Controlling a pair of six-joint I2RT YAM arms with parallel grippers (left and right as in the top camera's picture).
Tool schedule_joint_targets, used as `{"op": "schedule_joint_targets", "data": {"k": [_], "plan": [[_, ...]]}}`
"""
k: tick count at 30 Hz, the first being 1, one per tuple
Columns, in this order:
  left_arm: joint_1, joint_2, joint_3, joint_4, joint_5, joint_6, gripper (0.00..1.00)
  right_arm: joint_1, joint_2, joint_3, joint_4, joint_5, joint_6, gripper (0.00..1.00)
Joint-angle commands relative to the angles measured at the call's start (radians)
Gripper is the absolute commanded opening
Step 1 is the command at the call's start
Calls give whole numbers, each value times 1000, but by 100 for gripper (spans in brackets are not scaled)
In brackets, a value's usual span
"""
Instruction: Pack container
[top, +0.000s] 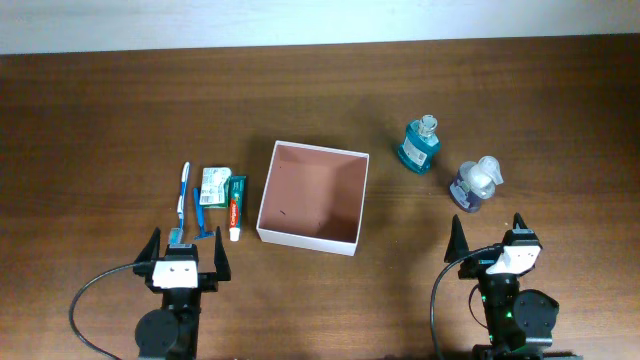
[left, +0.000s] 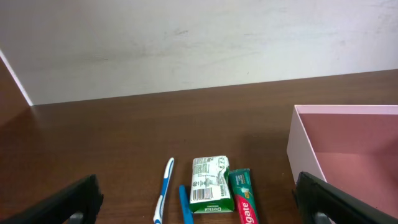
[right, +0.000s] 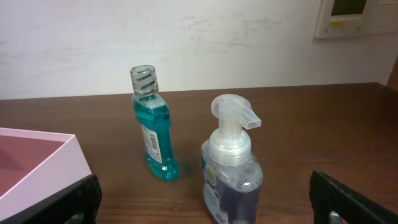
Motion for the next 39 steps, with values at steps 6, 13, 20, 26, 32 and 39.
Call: {"op": "schedule_joint_targets", "data": {"k": [6, 13, 20, 26, 32, 39], "plan": [[6, -11, -11, 0, 11, 13, 100, -7, -6, -5, 0, -13, -6, 98], [6, -11, -11, 0, 11, 13, 100, -6, -3, 132, 28, -104, 77, 98], [6, -11, -11, 0, 10, 13, 99, -6, 155, 571, -273, 10, 12, 98], [6, -11, -11, 0, 11, 13, 99, -6, 446, 919, -633, 10, -98, 99], [6, -11, -11, 0, 11, 13, 99, -6, 760, 1122, -834, 9, -97, 98], [6, -11, -11, 0, 11, 13, 100, -6, 1001, 1205, -858, 107, -96, 98]]}}
